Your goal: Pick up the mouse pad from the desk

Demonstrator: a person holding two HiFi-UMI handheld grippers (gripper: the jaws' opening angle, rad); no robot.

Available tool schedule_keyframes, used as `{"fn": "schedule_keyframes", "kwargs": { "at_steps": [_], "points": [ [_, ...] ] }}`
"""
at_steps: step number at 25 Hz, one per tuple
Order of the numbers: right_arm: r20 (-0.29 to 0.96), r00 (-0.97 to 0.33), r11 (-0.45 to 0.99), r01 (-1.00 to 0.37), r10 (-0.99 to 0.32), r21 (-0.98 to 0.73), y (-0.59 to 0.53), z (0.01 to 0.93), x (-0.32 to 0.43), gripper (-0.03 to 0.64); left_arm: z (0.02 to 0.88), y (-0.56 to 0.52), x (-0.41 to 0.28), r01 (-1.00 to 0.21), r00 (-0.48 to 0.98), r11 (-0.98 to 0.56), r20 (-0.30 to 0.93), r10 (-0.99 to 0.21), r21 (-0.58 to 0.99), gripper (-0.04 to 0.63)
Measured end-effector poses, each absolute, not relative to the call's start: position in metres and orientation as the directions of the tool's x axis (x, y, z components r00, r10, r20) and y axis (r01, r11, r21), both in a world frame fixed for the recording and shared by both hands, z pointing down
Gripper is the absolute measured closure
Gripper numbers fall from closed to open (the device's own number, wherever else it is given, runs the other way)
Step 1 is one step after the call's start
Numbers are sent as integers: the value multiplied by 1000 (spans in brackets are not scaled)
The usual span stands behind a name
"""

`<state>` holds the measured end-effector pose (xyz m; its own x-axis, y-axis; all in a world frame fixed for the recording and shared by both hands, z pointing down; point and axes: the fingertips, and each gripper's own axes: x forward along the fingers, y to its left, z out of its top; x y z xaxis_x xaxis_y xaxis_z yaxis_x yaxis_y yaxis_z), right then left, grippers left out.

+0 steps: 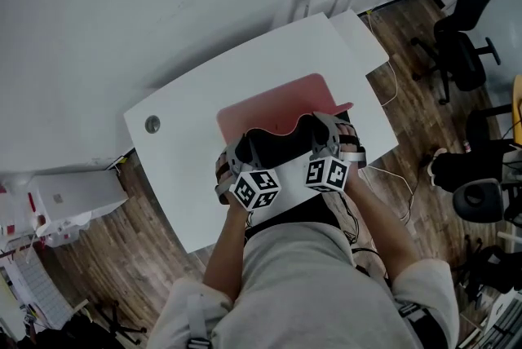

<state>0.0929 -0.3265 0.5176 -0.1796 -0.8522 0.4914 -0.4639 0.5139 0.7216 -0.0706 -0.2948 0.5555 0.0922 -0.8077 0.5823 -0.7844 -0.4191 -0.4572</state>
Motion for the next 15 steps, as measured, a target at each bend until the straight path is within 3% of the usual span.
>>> {"fn": "schedule_keyframes", "kwargs": {
  "at_steps": [15],
  "points": [
    [460, -253, 524, -459, -851, 717, -355, 485, 78, 563, 521, -328, -76, -824, 42, -324, 520, -853, -465, 568]
  ]
}}
